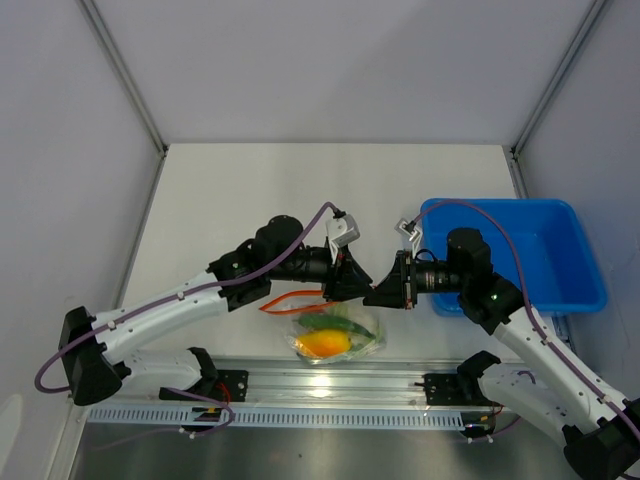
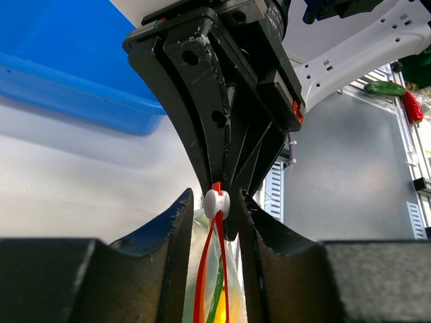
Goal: Place the food in the zip-top bag and seal the zipper
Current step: Zip the zipper food storage bag at the center of the board.
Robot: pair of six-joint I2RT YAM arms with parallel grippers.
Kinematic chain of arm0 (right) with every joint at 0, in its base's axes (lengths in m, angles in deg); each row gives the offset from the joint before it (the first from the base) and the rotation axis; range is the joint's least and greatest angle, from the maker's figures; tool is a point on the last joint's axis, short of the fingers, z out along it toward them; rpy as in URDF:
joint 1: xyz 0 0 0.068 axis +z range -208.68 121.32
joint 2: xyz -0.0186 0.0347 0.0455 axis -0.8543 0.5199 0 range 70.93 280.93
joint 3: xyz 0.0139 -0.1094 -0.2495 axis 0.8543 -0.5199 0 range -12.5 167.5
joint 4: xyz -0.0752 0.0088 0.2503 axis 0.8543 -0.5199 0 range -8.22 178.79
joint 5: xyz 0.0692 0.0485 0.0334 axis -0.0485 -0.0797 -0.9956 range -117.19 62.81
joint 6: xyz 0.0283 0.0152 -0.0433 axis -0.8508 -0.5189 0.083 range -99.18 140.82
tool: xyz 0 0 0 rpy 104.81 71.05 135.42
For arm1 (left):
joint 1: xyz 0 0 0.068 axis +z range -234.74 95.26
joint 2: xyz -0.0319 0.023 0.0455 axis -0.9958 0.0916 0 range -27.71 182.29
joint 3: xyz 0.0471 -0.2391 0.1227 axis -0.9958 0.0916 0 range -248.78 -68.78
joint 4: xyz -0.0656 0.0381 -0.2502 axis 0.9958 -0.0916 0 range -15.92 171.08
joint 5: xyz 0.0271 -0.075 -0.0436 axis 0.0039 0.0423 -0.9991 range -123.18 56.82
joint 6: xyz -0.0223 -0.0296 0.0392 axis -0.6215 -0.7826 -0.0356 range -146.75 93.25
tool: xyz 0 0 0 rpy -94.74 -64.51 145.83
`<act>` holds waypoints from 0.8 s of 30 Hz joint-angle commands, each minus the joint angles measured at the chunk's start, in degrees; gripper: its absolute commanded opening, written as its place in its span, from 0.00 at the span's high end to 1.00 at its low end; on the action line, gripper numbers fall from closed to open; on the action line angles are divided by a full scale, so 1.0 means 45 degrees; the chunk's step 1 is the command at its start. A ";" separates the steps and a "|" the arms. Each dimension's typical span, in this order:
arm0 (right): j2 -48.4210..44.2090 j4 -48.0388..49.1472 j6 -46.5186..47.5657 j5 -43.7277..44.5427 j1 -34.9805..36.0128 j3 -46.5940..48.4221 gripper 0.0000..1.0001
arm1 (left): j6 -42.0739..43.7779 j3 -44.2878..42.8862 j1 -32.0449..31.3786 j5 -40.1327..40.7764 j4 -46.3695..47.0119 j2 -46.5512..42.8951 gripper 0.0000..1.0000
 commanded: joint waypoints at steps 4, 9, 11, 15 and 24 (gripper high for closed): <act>-0.0211 0.0699 -0.0141 -0.0183 0.0060 0.0457 1.00 | 0.0124 -0.0690 -0.0122 -0.0092 0.0359 0.0150 0.76; -0.0211 0.0680 -0.0103 -0.0047 0.0059 0.0379 1.00 | -0.0130 -0.0574 -0.0122 -0.0073 0.0456 0.0112 1.00; -0.0269 0.0661 -0.0122 0.0129 0.0059 0.0320 1.00 | -0.0306 -0.0437 -0.0122 -0.0033 0.0534 0.0053 0.99; -0.0561 0.1127 -0.0258 0.0480 0.0059 0.0028 1.00 | -0.0560 -0.0028 -0.0122 0.0064 0.0613 -0.0142 0.99; -0.0837 0.2475 -0.0960 0.0619 0.0079 -0.0597 1.00 | -0.1419 0.0852 -0.0064 -0.0052 0.1354 -0.0884 1.00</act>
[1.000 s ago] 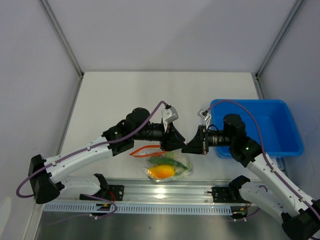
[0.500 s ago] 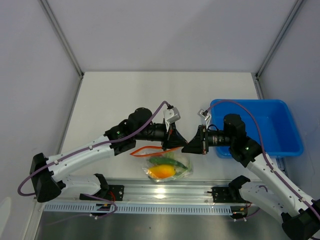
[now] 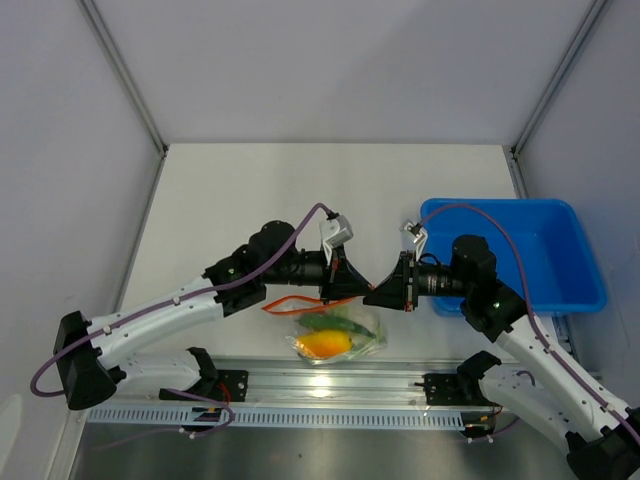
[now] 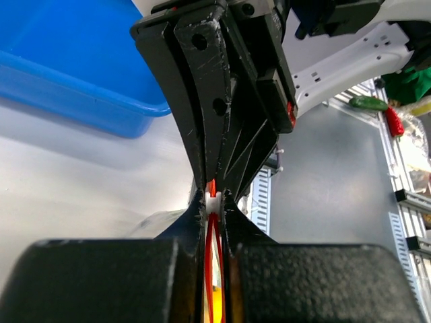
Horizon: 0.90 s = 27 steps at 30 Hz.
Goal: Place the food in the zip-top bag and seal the zipper
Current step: Zip the zipper food storage bag at the center of the board.
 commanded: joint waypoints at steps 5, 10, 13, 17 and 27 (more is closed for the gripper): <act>-0.0175 0.2427 -0.0744 0.0258 -0.0004 -0.0060 1.00 | -0.1087 0.0426 0.0004 -0.0438 0.1187 -0.0423 0.99; -0.0351 0.2331 -0.0784 0.0455 -0.0120 0.0233 1.00 | -0.1224 0.0542 0.0024 -0.0458 0.1247 -0.0247 1.00; -0.0371 0.1884 -0.0589 0.0475 -0.0257 0.0468 1.00 | -0.1322 0.0563 0.0102 -0.0399 0.1188 -0.0208 0.99; -0.0740 0.1588 -0.0549 0.0611 -0.0492 0.0410 1.00 | -0.1536 0.0640 0.0219 0.0030 0.0973 -0.0267 1.00; -0.1464 0.1881 -0.1193 0.1295 -0.0668 0.0000 1.00 | -0.1791 0.1110 0.0278 0.0695 0.0447 -0.0520 1.00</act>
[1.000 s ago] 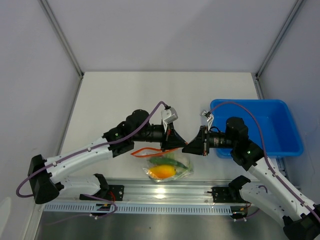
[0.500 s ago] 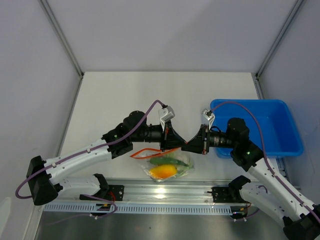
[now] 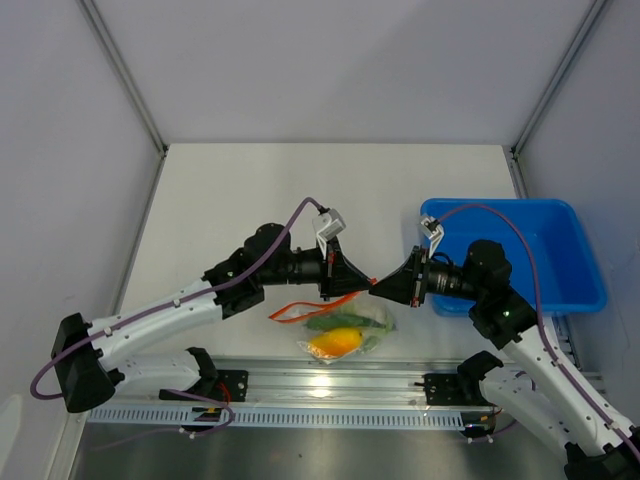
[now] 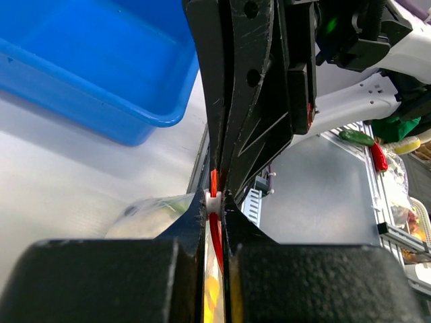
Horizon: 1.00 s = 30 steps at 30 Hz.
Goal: Place the food in the zip-top bag and seal the zipper
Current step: Zip the zipper food storage bag at the center of the board.
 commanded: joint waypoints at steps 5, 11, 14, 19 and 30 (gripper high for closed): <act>-0.0012 -0.0040 0.0780 -0.0680 -0.0124 0.0554 1.00 | 0.0040 0.0108 0.0147 -0.0117 -0.0998 -0.0366 0.99; 0.0186 -0.2191 0.2932 -0.0802 -0.0163 0.1179 1.00 | 0.0450 -0.0556 0.0323 -0.0742 -0.2110 -0.0132 0.99; 0.0009 -0.2134 0.2699 -0.0019 -0.0280 0.1083 1.00 | 0.0529 -0.0246 0.0323 -0.0782 -0.2131 -0.0229 0.99; 0.0010 -0.1588 0.2231 0.0119 -0.0319 0.0868 1.00 | 0.0334 0.0399 0.0362 -0.0820 -0.1741 -0.0618 0.99; -0.0128 -0.1665 0.2561 -0.0856 -0.0358 0.0829 1.00 | 0.0529 0.0224 0.0596 -0.1270 -0.2150 -0.0971 1.00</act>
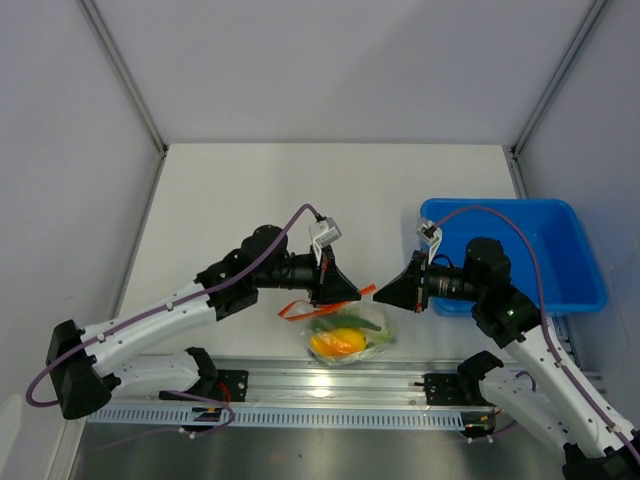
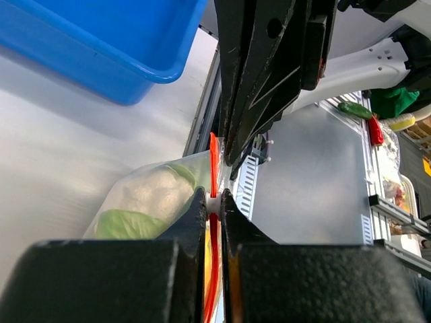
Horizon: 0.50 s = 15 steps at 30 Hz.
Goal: Place the food in the zip-top bag and seal the zipper
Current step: Zip the zipper food storage bag at the center of the board.
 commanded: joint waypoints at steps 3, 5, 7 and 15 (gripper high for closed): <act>0.0426 0.0093 0.0590 -0.1425 -0.0140 0.0518 0.99 | 0.0315 -0.0062 0.0237 -0.0712 -0.0343 -0.0539 0.99; 0.0682 -0.0375 0.1117 -0.1679 -0.0140 0.0810 0.83 | 0.0315 -0.0042 0.0237 -0.0732 -0.0304 -0.0598 0.99; 0.1014 -0.0377 0.1429 -0.1914 -0.0120 0.0967 0.77 | 0.0296 -0.0003 0.0237 -0.0732 -0.0303 -0.0695 1.00; 0.1737 -0.0027 0.1530 -0.2247 -0.0140 0.1573 0.73 | 0.0296 0.0075 0.0237 -0.1025 -0.0187 -0.0774 0.99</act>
